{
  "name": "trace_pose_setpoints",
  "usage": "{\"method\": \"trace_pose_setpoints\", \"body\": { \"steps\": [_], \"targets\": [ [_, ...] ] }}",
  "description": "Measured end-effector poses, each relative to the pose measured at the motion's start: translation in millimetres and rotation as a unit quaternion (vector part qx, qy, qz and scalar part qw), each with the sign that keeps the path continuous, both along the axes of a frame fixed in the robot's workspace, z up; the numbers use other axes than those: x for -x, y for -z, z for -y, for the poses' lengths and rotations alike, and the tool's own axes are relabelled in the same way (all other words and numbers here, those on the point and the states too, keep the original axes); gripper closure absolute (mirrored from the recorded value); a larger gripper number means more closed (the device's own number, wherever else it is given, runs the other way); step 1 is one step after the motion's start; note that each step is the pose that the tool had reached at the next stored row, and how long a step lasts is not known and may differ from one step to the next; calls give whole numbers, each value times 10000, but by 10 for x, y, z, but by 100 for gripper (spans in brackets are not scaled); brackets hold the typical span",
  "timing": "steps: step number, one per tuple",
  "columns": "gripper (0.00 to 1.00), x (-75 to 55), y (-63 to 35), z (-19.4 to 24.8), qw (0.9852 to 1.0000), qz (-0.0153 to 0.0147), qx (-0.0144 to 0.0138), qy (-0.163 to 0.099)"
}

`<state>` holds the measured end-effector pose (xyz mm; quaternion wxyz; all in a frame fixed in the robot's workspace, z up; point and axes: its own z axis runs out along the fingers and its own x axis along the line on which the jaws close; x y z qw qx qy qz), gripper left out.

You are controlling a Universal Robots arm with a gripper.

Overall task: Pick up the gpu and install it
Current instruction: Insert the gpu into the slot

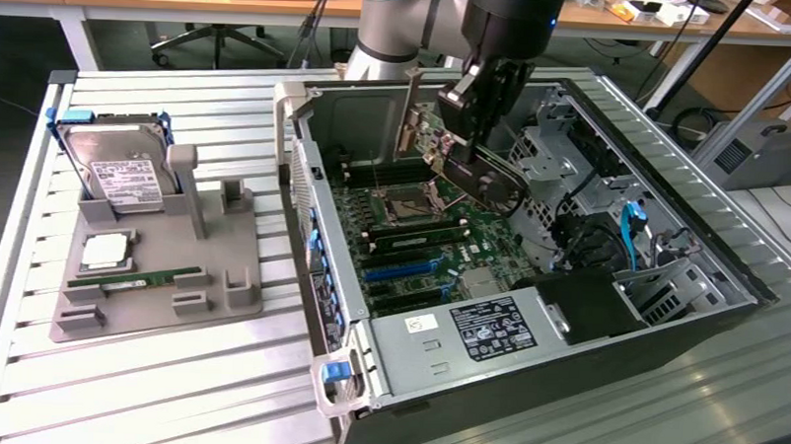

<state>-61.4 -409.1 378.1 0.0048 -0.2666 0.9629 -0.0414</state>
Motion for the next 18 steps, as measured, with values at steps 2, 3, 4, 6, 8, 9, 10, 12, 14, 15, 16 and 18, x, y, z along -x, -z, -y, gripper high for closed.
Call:
{"method": "trace_pose_setpoints", "body": {
  "steps": [2, 3, 4, 6, 8, 9, 10, 12, 14, 15, 16, 18],
  "targets": [
    [73, 0, 0, 0, 10000, 0, 0, -19],
    [73, 0, 0, 0, 10000, 0, 0, -31],
    [73, 0, 0, 0, 10000, 0, 0, -39],
    [73, 0, 0, 0, 10000, 0, 0, -57],
    [73, 0, 0, 0, 10000, 0, 0, -78],
    [73, 0, 0, 0, 10000, 0, 0, -94],
    [73, 0, 0, 0, 9999, 0, 0, -107],
    [73, 0, 0, 0, 9999, 0, 0, -125],
    [73, 0, 0, 0, 9999, 0, 0, -142],
    [73, 0, 0, 0, 9999, 0, 0, -151],
    [73, 0, 0, 0, 9999, 0, 0, -159],
    [73, 0, 0, 0, 9998, 0, 0, -178]
  ]
}}
